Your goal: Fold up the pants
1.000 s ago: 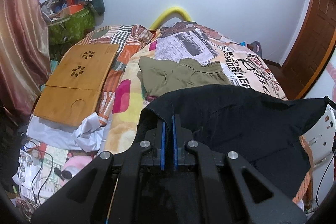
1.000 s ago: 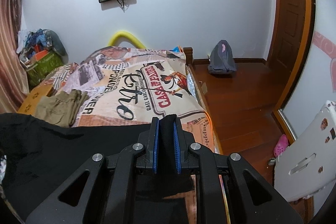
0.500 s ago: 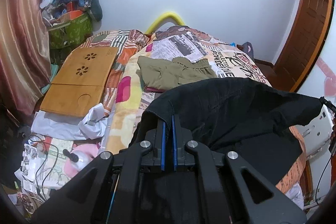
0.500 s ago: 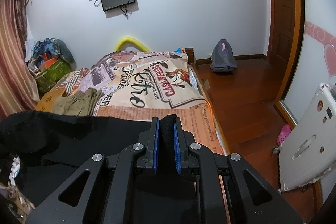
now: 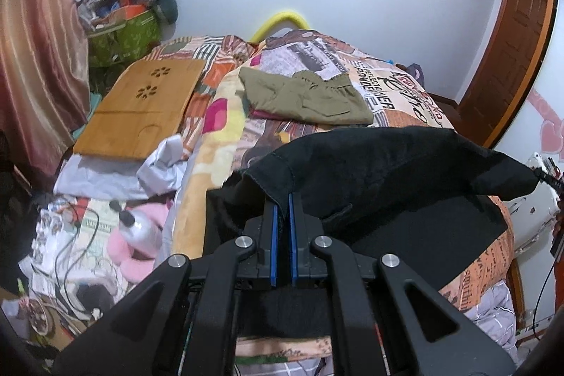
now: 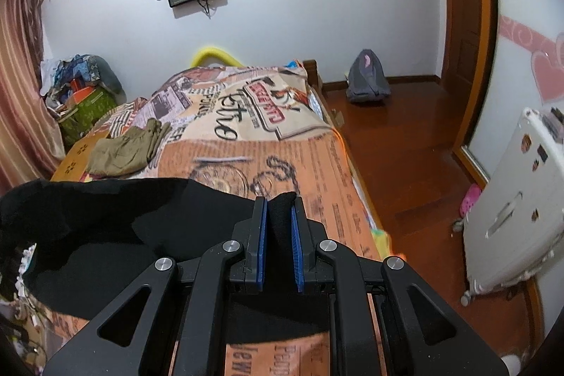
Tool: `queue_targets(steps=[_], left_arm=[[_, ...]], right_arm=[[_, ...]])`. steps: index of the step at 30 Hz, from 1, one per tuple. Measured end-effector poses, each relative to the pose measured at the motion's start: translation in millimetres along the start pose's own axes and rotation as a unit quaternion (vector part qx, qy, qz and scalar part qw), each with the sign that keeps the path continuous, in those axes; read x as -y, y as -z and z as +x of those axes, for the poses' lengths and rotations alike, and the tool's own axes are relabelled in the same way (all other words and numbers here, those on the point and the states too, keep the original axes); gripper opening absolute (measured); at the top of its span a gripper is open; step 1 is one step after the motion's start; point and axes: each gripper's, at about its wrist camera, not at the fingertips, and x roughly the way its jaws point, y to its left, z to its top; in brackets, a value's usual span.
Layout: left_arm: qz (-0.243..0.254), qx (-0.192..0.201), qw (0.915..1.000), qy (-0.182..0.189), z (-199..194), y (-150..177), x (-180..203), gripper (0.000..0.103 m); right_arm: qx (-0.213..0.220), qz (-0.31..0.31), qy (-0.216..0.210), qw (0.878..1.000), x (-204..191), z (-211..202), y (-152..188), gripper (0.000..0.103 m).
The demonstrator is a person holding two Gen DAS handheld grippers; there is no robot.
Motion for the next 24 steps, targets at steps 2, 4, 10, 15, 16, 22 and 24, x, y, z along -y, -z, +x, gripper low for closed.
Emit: queue_targets(steps=[2, 4, 10, 15, 16, 22, 24], left_arm=[[-0.007, -0.001, 1.0, -0.001, -3, 11, -7, 0.006], [-0.013, -0.002, 0.9999, -0.001, -4, 19, -11, 0.006], [-0.02, -0.022, 0.9995, -0.01, 0, 53, -18, 0.006], [-0.015, -0.04, 0.999, -0.015, 5, 75, -18, 0.006], [-0.015, -0.043, 0.9988, -0.016, 7, 79, -17, 0.006], [-0.029, -0.057, 0.9977, -0.021, 14, 96, -21, 0.006], [-0.03, -0.064, 0.9972, -0.025, 16, 100, -23, 0.007]], right_arm=[[-0.002, 0.004, 0.0, 1.0, 2, -3, 9, 0.011], [-0.006, 0.01, 0.001, 1.0, 4, -5, 19, 0.011], [-0.023, 0.034, -0.002, 0.999, 12, -5, 47, 0.011], [-0.038, 0.042, 0.002, 0.998, 16, -5, 67, 0.011], [-0.042, 0.042, 0.004, 0.998, 16, -5, 70, 0.011], [-0.054, 0.043, 0.01, 0.998, 20, -5, 84, 0.011], [-0.059, 0.041, 0.012, 0.997, 19, -3, 87, 0.011]])
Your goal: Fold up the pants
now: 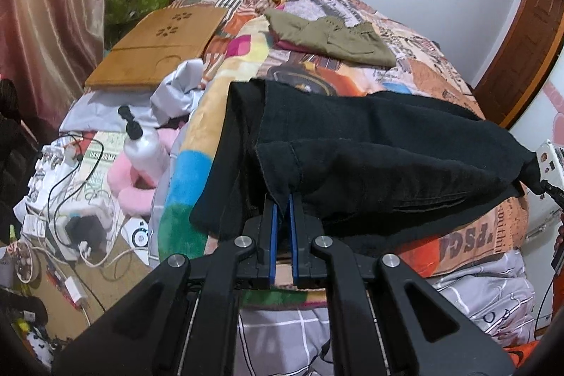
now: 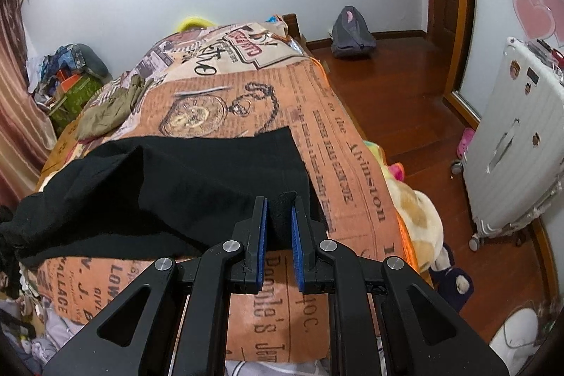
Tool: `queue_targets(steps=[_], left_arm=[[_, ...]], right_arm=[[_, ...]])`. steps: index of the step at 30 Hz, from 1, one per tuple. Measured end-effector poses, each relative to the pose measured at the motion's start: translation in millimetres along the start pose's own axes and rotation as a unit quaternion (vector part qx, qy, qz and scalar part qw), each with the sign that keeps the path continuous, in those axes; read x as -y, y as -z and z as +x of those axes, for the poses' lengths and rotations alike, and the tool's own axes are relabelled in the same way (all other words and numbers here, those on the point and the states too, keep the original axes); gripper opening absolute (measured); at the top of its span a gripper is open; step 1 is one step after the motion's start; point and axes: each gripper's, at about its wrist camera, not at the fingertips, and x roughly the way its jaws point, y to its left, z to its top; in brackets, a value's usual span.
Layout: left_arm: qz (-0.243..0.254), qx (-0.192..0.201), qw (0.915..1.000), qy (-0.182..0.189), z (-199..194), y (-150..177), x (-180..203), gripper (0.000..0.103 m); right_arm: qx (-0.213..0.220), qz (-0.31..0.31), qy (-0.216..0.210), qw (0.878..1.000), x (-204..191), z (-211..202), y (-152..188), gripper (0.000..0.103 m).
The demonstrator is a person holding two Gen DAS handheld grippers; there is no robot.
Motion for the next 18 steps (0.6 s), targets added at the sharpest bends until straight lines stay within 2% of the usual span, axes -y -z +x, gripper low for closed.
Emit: queue_targets(steps=[8, 10, 16, 18], left_arm=[[-0.008, -0.015, 0.9998, -0.01, 6, 10, -4, 0.009], [-0.014, -0.017, 0.9996, -0.016, 6, 12, -7, 0.009], [-0.036, -0.027, 0.9977, -0.051, 5, 13, -26, 0.009], [-0.045, -0.024, 0.997, -0.059, 1, 10, -33, 0.009]], right_arm=[[-0.016, -0.005, 0.008, 1.0, 0, 9, 10, 0.012], [-0.02, -0.005, 0.006, 1.0, 0, 11, 12, 0.015], [-0.026, -0.021, 0.022, 0.999, 0, 11, 15, 0.018], [-0.028, -0.025, 0.028, 0.999, 0, 11, 15, 0.023]])
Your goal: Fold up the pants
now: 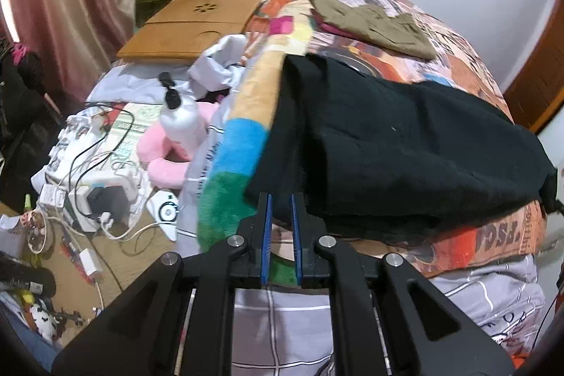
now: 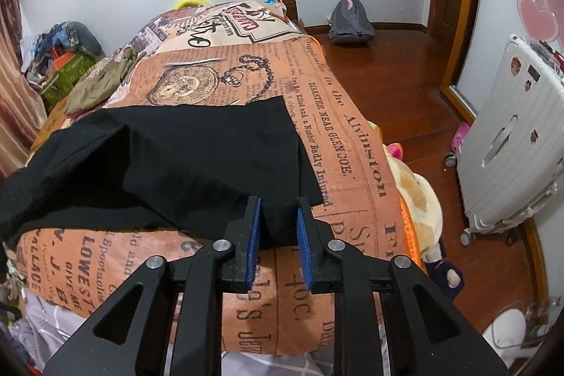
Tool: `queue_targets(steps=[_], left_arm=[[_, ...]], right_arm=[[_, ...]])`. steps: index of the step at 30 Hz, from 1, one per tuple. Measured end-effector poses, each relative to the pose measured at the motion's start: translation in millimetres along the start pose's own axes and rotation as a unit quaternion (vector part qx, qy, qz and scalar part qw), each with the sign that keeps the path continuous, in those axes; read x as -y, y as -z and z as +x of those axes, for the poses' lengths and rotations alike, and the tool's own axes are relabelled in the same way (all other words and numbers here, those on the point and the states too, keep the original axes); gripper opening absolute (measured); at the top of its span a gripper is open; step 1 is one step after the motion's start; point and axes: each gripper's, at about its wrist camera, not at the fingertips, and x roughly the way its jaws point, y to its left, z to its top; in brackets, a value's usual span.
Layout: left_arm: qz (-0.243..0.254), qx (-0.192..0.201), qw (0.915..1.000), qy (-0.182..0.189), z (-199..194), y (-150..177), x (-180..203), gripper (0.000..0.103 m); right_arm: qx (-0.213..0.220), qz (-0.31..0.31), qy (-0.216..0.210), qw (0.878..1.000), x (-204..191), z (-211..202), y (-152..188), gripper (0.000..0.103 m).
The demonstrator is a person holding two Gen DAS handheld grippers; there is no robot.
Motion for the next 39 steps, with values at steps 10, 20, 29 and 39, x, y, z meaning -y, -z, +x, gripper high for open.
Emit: queue_targets(steps=[10, 20, 29, 39], left_arm=[[0.014, 0.032, 0.9994, 0.007, -24, -41, 18, 0.01], [0.092, 0.051, 0.9914, 0.078, -25, -101, 129, 0.026], [0.16, 0.024, 0.976, 0.146, 15, -139, 249, 0.027], [0.228, -0.039, 0.953, 0.196, 77, -137, 354, 0.028]], right_arm=[[-0.009, -0.002, 0.033, 0.999, 17, -2, -7, 0.028], [0.013, 0.0, 0.022, 1.0, 22, -1, -43, 0.028], [-0.01, -0.017, -0.005, 1.0, 13, 32, -58, 0.028], [-0.047, -0.036, -0.017, 0.998, 10, 69, -55, 0.037]])
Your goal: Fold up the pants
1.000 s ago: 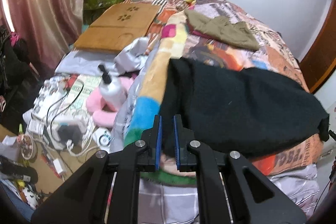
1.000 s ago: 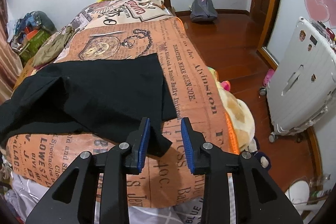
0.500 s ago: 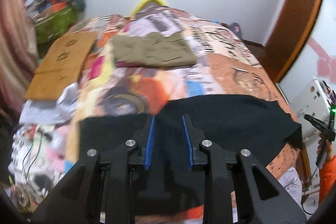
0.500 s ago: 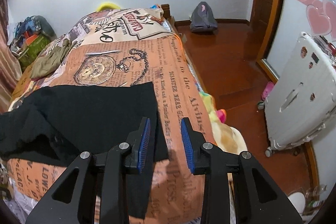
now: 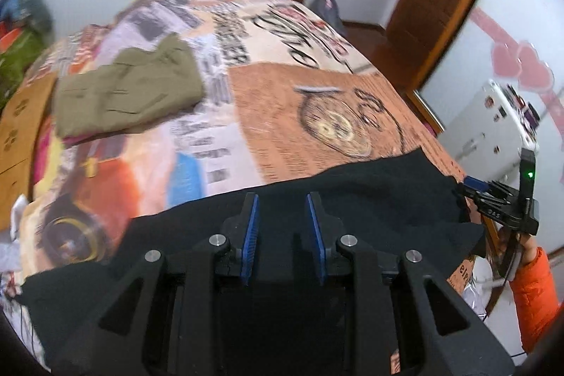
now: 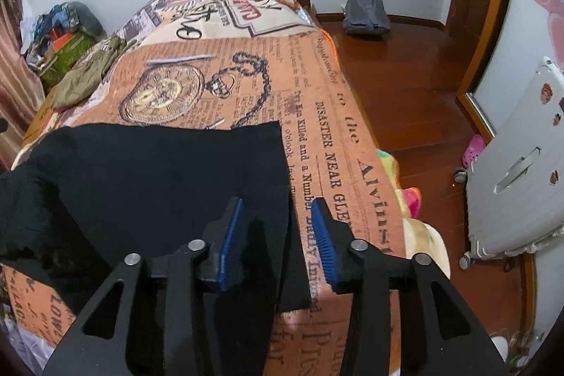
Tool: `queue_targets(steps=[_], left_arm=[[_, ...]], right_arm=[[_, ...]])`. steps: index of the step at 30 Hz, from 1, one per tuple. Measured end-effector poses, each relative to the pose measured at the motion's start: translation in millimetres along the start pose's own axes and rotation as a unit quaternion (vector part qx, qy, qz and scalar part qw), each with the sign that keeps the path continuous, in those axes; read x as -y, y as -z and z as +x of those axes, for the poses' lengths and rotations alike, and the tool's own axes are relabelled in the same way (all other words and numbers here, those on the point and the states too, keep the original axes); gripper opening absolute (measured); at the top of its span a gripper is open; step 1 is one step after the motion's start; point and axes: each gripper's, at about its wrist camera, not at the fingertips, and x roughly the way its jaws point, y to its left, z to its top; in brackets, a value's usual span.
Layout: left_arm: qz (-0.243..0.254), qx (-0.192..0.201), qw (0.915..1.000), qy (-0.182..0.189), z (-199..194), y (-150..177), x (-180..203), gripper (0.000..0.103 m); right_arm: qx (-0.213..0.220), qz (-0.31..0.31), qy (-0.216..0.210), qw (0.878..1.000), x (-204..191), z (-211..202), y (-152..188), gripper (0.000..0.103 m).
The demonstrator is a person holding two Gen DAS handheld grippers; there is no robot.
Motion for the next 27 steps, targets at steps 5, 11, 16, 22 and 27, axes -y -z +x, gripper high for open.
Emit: queue_targets(steps=[5, 11, 16, 22, 27], left_arm=[[0.02, -0.03, 0.9992, 0.021, 37, -3, 22, 0.028], [0.042, -0.053, 0.9976, 0.015, 65, -7, 37, 0.028], [0.058, -0.058, 0.9963, 0.026, 72, -16, 48, 0.043], [0.096, -0.06, 0.9925, 0.044, 82, -27, 69, 0.055], [0.141, -0.093, 0.9839, 0.058, 105, -28, 86, 0.055]], right_arm=[[-0.008, -0.016, 0.009, 1.0, 1, 16, 0, 0.037], [-0.008, -0.018, -0.022, 1.0, 1, 24, -5, 0.031], [0.004, -0.041, -0.009, 0.999, -9, 20, -5, 0.017], [0.03, -0.035, -0.007, 0.999, -9, 5, -13, 0.013], [0.037, -0.038, 0.001, 0.999, -11, 2, -17, 0.013]])
